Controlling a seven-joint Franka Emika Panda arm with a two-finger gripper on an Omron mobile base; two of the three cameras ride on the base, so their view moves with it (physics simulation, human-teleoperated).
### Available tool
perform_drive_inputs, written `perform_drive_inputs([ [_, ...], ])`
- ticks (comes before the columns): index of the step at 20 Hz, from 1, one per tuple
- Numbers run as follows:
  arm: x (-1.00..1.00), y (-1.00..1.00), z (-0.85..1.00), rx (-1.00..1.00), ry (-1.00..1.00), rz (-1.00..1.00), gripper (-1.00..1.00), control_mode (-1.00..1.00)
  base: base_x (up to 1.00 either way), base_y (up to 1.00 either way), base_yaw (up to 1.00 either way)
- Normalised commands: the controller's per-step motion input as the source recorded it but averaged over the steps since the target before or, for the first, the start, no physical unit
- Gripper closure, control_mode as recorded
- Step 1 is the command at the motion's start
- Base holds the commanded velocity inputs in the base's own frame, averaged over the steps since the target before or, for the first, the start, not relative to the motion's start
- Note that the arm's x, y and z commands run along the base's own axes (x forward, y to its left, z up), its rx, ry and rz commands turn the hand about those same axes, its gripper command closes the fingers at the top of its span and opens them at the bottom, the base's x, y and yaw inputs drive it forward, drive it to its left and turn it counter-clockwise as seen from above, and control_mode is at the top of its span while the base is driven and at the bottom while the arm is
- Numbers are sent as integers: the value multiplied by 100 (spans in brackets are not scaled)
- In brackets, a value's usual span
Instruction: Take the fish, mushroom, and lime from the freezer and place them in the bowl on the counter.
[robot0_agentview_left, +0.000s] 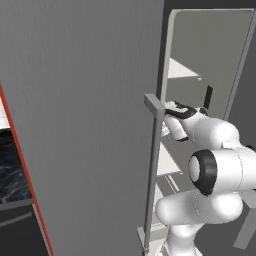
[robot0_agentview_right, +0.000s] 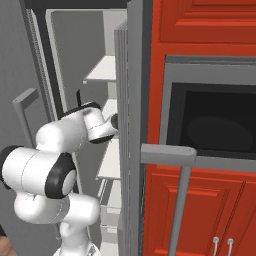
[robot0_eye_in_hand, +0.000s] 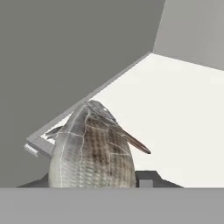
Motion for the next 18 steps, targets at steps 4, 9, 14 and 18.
perform_drive_inputs([
  [4,-59,3,53,0,-12,0,100,-100,0,0,0],
  [9,-52,3,44,0,-7,0,100,-100,0,0,0],
  [14,-43,0,60,0,0,-1,100,-100,0,0,0],
  [18,-40,-5,72,0,2,-3,100,-100,0,0,0],
])
